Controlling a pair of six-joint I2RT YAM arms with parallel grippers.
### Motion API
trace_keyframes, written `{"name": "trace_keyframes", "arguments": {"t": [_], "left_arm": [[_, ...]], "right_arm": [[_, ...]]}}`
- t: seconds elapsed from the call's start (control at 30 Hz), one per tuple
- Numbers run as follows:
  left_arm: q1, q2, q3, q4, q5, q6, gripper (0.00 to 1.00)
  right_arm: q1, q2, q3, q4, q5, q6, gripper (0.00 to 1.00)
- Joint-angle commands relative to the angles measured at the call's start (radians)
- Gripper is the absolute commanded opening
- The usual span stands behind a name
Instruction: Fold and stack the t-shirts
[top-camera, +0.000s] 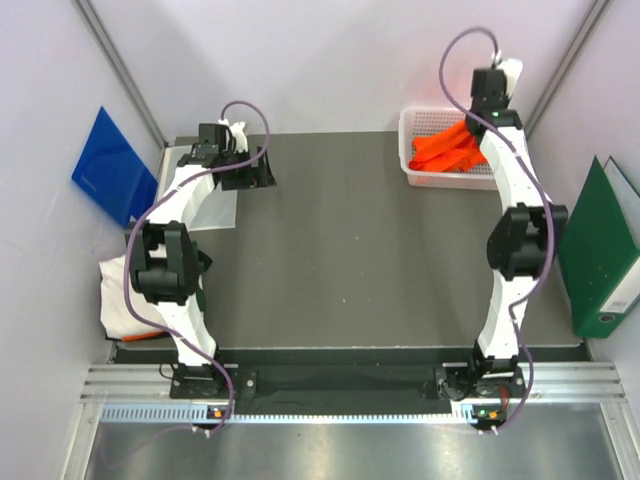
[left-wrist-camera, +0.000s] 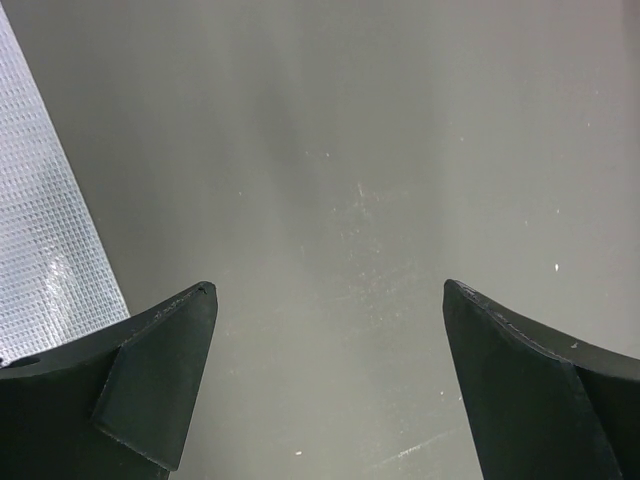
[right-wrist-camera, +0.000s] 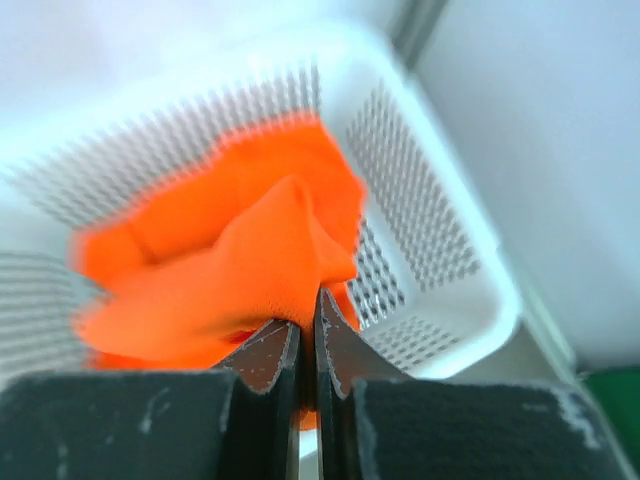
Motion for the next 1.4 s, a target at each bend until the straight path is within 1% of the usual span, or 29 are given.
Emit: {"name": "trace_keyframes", "arguments": {"t": [0.0, 0.07, 0.2, 0.23, 0.3, 0.33, 0.37, 0.4, 0.43, 0.5, 0.53, 0.63, 0.7, 0.77, 0.8, 0.83, 0.9, 0.93, 0.97, 1.0, 1.03, 1.07, 1.1, 1.17, 1.2, 1.27, 1.3, 1.33, 1.37], "left_arm": [[-0.005, -0.050, -0.020, 0.057, 0.006, -0.010, 0.99], [-0.005, -0.040, -0.016, 0.054, 0.003, -0.012, 0.99], [-0.005, -0.018, 0.006, 0.045, -0.017, -0.012, 0.99], [-0.005, -0.015, 0.016, 0.043, -0.029, -0.014, 0.99], [-0.005, 0.002, 0.030, 0.038, -0.035, -0.017, 0.99], [-0.005, 0.008, 0.042, 0.035, -0.039, -0.017, 0.99], [-0.003, 0.020, 0.049, 0.029, -0.039, -0.017, 0.99], [-0.005, 0.026, 0.052, 0.028, -0.039, -0.018, 0.99], [-0.005, 0.032, 0.053, 0.029, -0.037, -0.020, 0.99], [-0.005, 0.040, 0.052, 0.032, -0.032, -0.026, 0.99], [-0.005, 0.045, 0.052, 0.035, -0.031, -0.029, 0.99], [-0.005, 0.057, 0.052, 0.037, -0.017, -0.033, 0.99], [-0.005, 0.058, 0.047, 0.038, -0.017, -0.037, 0.99], [-0.005, 0.062, 0.046, 0.037, -0.017, -0.038, 0.99], [-0.005, 0.060, 0.046, 0.040, -0.019, -0.038, 0.99], [-0.005, 0.063, 0.046, 0.040, -0.017, -0.040, 0.99], [-0.005, 0.066, 0.047, 0.040, -0.019, -0.037, 0.99], [-0.005, 0.069, 0.047, 0.040, -0.019, -0.035, 0.99], [-0.005, 0.071, 0.049, 0.038, -0.019, -0.035, 0.99], [-0.005, 0.069, 0.050, 0.040, -0.019, -0.035, 0.99], [-0.005, 0.071, 0.050, 0.038, -0.019, -0.033, 0.99], [-0.005, 0.071, 0.050, 0.038, -0.017, -0.032, 0.99], [-0.005, 0.071, 0.049, 0.037, -0.020, -0.030, 0.99], [-0.005, 0.071, 0.047, 0.035, -0.022, -0.027, 0.99], [-0.005, 0.072, 0.046, 0.034, -0.023, -0.024, 0.99], [-0.005, 0.071, 0.047, 0.029, -0.026, -0.017, 0.99], [-0.005, 0.069, 0.046, 0.029, -0.028, -0.015, 0.99], [-0.005, 0.068, 0.046, 0.028, -0.031, -0.011, 0.99], [-0.005, 0.066, 0.044, 0.029, -0.034, -0.009, 0.99]], "right_arm": [[0.101, -0.275, 0.019, 0.159, 0.034, -0.127, 0.00], [0.159, -0.347, -0.004, 0.161, 0.025, -0.146, 0.00], [0.277, -0.434, -0.012, 0.082, -0.003, -0.158, 0.00], [0.332, -0.456, -0.009, 0.062, -0.013, -0.161, 0.00], [0.391, -0.459, 0.043, -0.001, -0.015, -0.164, 0.00], [0.450, -0.450, 0.077, -0.070, -0.014, -0.166, 0.00], [0.479, -0.445, 0.152, -0.102, -0.012, -0.167, 0.00], [0.507, -0.442, 0.189, -0.124, -0.010, -0.172, 0.00], [0.564, -0.438, 0.253, -0.158, -0.004, -0.174, 0.00], [0.621, -0.439, 0.295, -0.160, 0.025, -0.193, 0.00], [0.671, -0.450, 0.315, -0.152, 0.064, -0.198, 0.00], [0.748, -0.474, 0.323, -0.091, 0.124, -0.247, 0.00], [0.767, -0.477, 0.320, -0.100, 0.137, -0.234, 0.00], [0.767, -0.485, 0.242, -0.126, 0.122, -0.191, 0.00], [0.767, -0.488, 0.206, -0.152, 0.100, -0.157, 0.00], [0.767, -0.487, 0.139, -0.169, 0.023, -0.138, 0.00], [0.767, -0.470, 0.070, -0.218, -0.052, -0.099, 0.00], [0.767, -0.435, 0.006, -0.238, -0.132, -0.097, 0.00], [0.768, -0.415, -0.027, -0.248, -0.188, -0.101, 0.00], [0.770, -0.387, -0.051, -0.279, -0.293, -0.112, 0.00], [0.771, -0.335, -0.103, -0.282, -0.353, -0.124, 0.00], [0.774, -0.301, -0.113, -0.307, -0.413, -0.162, 0.00], [0.791, -0.227, -0.114, -0.331, -0.478, -0.183, 0.00], [0.809, -0.151, -0.099, -0.411, -0.542, -0.253, 0.00], [0.823, -0.126, -0.105, -0.410, -0.552, -0.246, 0.00], [0.822, -0.128, -0.162, -0.370, -0.566, -0.224, 0.33], [0.814, -0.149, -0.183, -0.344, -0.529, -0.194, 0.46], [0.805, -0.166, -0.218, -0.290, -0.523, -0.186, 0.77], [0.793, -0.184, -0.240, -0.253, -0.486, -0.152, 0.92]]}}
